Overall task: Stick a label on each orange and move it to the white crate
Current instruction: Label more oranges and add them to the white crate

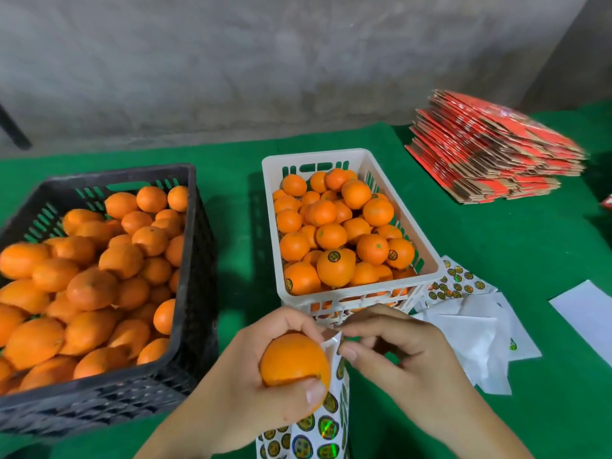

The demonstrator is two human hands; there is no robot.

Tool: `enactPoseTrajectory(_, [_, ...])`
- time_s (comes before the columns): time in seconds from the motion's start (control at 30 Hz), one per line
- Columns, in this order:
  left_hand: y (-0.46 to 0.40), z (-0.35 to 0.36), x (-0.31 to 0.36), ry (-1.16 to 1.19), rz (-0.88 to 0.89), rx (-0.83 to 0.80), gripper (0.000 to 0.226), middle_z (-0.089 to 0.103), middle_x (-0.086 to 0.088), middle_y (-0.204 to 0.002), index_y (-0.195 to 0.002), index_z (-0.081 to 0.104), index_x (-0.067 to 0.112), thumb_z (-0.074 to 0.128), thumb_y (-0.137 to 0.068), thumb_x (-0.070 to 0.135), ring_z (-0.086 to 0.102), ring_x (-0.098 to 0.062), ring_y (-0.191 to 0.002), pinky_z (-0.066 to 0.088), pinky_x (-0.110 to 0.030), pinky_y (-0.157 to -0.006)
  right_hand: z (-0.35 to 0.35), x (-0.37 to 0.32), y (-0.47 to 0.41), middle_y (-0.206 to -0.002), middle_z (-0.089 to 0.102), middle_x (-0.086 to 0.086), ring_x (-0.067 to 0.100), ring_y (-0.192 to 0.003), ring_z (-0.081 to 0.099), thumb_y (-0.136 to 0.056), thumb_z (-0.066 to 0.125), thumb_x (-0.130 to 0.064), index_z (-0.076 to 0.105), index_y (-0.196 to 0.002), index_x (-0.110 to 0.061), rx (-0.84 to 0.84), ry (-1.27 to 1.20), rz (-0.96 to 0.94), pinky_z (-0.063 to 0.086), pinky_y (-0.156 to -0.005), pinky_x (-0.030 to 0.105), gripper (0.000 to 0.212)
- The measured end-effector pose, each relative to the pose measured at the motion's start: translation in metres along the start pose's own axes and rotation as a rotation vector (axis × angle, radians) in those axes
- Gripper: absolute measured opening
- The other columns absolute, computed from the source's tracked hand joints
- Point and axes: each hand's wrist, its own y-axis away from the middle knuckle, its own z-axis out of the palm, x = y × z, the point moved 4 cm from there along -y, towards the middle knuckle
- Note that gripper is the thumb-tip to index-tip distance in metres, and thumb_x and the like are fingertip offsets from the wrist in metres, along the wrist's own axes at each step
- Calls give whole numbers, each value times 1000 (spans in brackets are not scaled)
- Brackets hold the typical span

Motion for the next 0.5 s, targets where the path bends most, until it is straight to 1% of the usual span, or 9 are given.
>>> enactPoseTrajectory(0.07, [2, 0, -1, 20, 2, -16, 66, 68, -9, -119, -127, 62, 24, 82, -71, 50, 71, -36, -100, 59, -55, -81, -3, 0, 0, -85, 71, -1, 18, -74, 63, -94, 75, -20, 83, -98, -28, -10, 30, -12, 49, -67, 29, 12])
enactPoseTrajectory(0.1, [3, 0, -1, 22, 3, -24, 68, 68, -9, -119, -128, 62, 24, 82, -70, 53, 70, -36, -102, 59, -55, -83, -5, -1, 2, -86, 71, -1, 17, -74, 64, -94, 76, -23, 82, -99, -27, -25, 36, -22, 49, -68, 26, 9])
enactPoseTrajectory(0.13, [3, 0, -1, 16, 3, -26, 67, 68, -8, -119, -127, 62, 25, 81, -70, 54, 71, -34, -102, 60, -51, -83, -5, -3, 2, -90, 72, -3, 15, -74, 65, -92, 80, -32, 82, -103, -29, -43, 29, -18, 49, -70, 22, 11])
enactPoseTrajectory(0.2, [3, 0, -1, 5, 3, -21, 62, 70, -4, -114, -127, 62, 28, 78, -71, 50, 72, -28, -97, 61, -39, -79, -3, -9, 4, -97, 71, -11, 12, -75, 67, -87, 80, -53, 78, -115, -39, -84, 46, -2, 51, -71, 17, 32])
enactPoseTrajectory(0.23, [3, 0, 0, 12, 6, -22, 60, 70, -1, -109, -127, 63, 29, 78, -73, 48, 72, -23, -92, 59, -33, -76, -1, -10, 4, -97, 70, -16, 10, -75, 67, -87, 79, -54, 76, -119, -42, -93, 74, -17, 51, -70, 15, 35])
enactPoseTrajectory(0.27, [2, 2, 0, 28, 11, -24, 59, 71, 2, -104, -128, 63, 29, 78, -74, 48, 71, -18, -89, 56, -27, -75, 1, -12, 4, -95, 68, -20, 8, -74, 66, -89, 79, -51, 76, -120, -42, -92, 101, -52, 50, -70, 13, 33])
enactPoseTrajectory(0.33, [1, 3, 1, 51, 18, -9, 59, 71, 5, -100, -130, 64, 31, 77, -75, 48, 70, -14, -87, 54, -23, -77, 3, -15, 4, -89, 65, -21, 7, -71, 63, -94, 75, -39, 76, -122, -38, -79, 143, -93, 46, -67, 11, 27])
enactPoseTrajectory(0.47, [1, 4, -1, 62, 30, 6, 60, 73, 7, -107, -133, 63, 35, 77, -76, 49, 72, -17, -95, 54, -23, -79, 5, -14, 3, -85, 63, -12, 12, -75, 61, -99, 65, -27, 75, -115, -40, -127, 223, -85, 50, -66, 26, 22])
enactPoseTrajectory(0.5, [1, 4, -1, 67, 34, 6, 61, 73, 7, -108, -134, 62, 35, 77, -76, 49, 72, -16, -96, 55, -23, -79, 6, -15, 3, -84, 63, -14, 11, -76, 62, -100, 62, -24, 74, -113, -43, -136, 205, -89, 50, -67, 24, 26])
